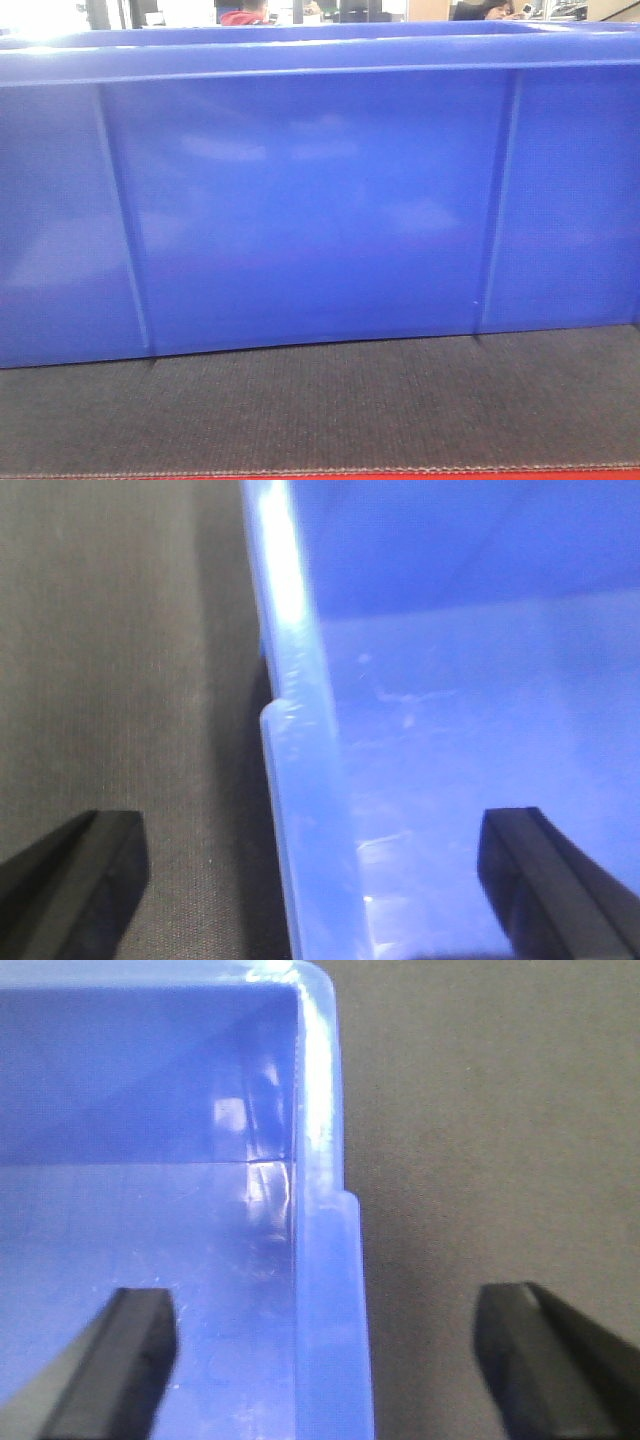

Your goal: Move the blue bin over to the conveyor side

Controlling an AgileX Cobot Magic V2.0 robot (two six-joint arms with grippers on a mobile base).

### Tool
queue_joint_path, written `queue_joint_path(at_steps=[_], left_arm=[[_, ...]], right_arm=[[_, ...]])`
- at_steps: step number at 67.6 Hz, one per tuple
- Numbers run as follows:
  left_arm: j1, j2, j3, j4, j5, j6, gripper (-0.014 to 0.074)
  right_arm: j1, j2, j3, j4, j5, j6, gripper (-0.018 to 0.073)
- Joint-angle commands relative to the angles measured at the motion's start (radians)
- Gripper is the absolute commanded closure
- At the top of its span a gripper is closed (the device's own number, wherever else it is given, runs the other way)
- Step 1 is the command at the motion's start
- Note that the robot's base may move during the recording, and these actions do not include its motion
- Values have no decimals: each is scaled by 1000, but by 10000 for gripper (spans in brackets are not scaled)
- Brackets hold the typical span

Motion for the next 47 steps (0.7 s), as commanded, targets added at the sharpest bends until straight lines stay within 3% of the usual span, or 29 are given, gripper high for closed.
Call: queue_joint_path(at_steps=[1,16,23,47], left_arm=[[0,-77,5,-12,-12,3,150],[0,-282,217,36,-146,3,496],[0,-395,362,38,-239,3,633],[0,-831,865,74,-492,3,615]], right_arm=[[-6,-70,-4,-13,15,-5,252],[-7,-216,129,-17,-13,-14,660],[-7,-300,267,-34,-80,-14,656],[-7,-684,800,-36,-359,-14,657]])
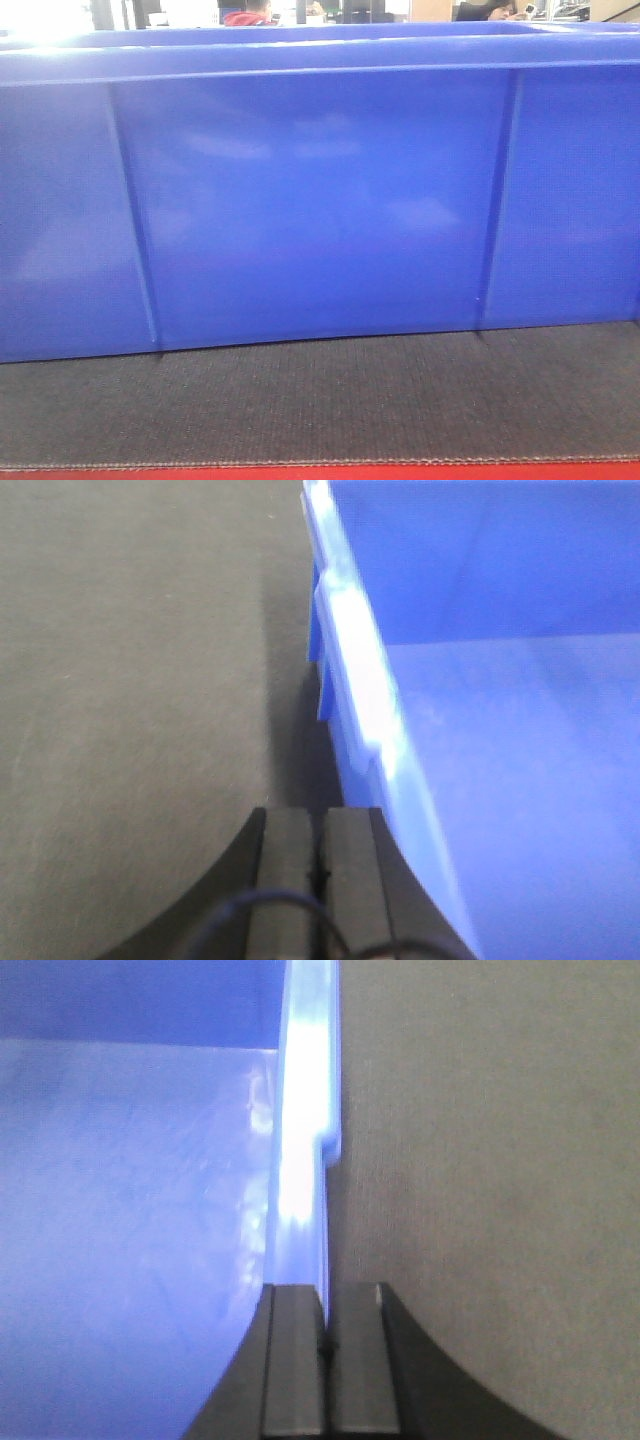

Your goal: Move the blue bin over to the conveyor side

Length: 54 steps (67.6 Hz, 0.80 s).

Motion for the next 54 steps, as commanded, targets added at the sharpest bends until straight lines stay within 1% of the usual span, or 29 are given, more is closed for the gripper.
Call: queue_joint_path(at_steps=[1,9,15,27,35,43,54], left_arm=[[0,-103,97,15,-68,3,615],[0,-232,203,15,-114,3,615],[0,-318,252,15,-131,3,615],[0,-489,289,15,-129,3,615],[0,-589,297,15,-122,3,615],[0,-656,299,15,-94,3,615],[0,-703,299,15,-77,3,615]], right_arm=[[-7,-114,101,-18,-90,-8,657],[-7,-269,223,-18,-156,-8,657],[-7,-391,295,-18,-175,-8,657],[-7,-670,404,-18,-177,-8,657],[-7,-837,436,-18,-159,-8,657],[-7,-935,444,-18,-132,-8,657],[-7,-937,444,-18,-130,-8,657]])
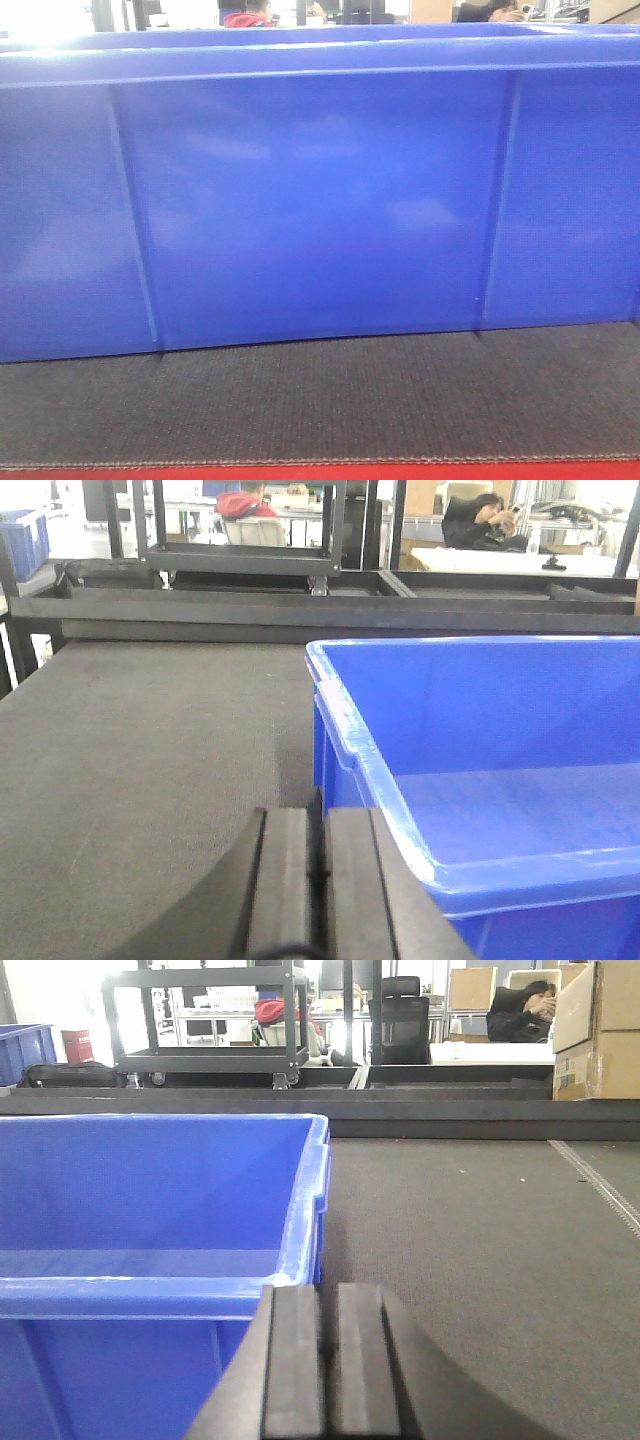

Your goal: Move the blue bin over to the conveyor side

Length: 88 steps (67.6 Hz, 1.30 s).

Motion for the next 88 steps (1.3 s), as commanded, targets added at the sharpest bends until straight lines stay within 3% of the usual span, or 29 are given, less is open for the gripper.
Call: queue_joint_path(at_steps=[1,54,58,64,88], left_arm=[[0,-20,2,2,-4,3,615],[0,-20,15,2,-12,3,615],[0,-30,41,45,-21,3,615],[0,-60,114,123,-95,3,615],[0,-63,472,122,-479,3,615]], right_arm=[[-7,-7,5,-13,-8,-8,657],[-7,-7,5,-13,-8,-8,657],[-7,-7,5,-13,-8,-8,657],[-7,-7,5,-13,-8,-8,657],[-7,-7,5,-13,-8,-8,657]])
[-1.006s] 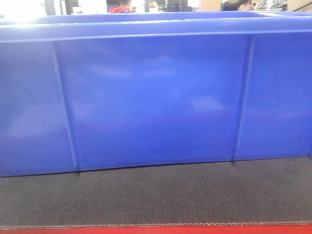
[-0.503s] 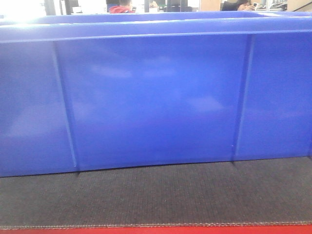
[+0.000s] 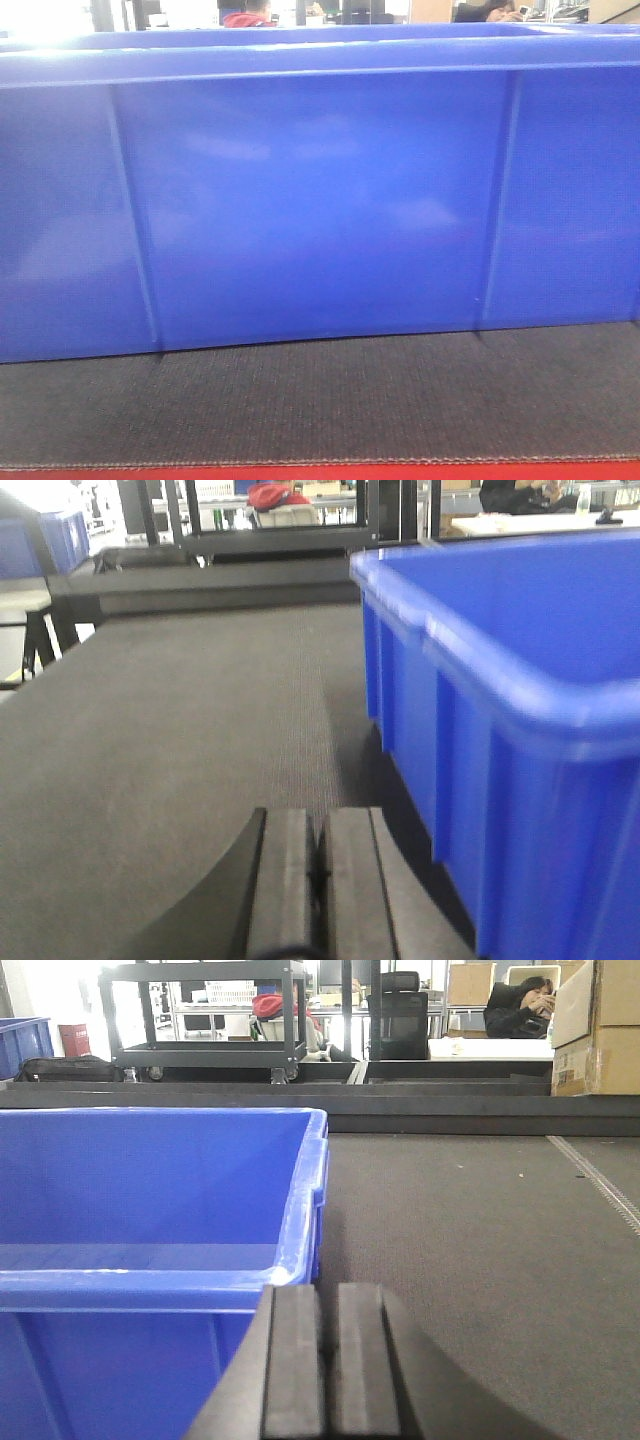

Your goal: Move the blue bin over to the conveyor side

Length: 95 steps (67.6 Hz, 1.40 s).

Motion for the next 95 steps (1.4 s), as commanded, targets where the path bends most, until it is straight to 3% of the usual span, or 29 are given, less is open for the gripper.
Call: queue_joint_path(at_steps=[1,5,81,91,95], left_arm=[[0,-4,45,3,-145,3,615],[0,-4,45,1,-92,3,615],[0,-4,45,1,-127,3,615],[0,-4,45,1,-127,3,615],[0,-4,45,1,-127,3,615]], right_arm=[[-7,-5,3,-13,-14,-6,657],[-7,-5,3,-13,-14,-6,657],[-7,-5,3,-1,-31,-6,657],[-57,-5,5,35,-35,-32,657],[-101,-5,20,74,-49,-90,657]])
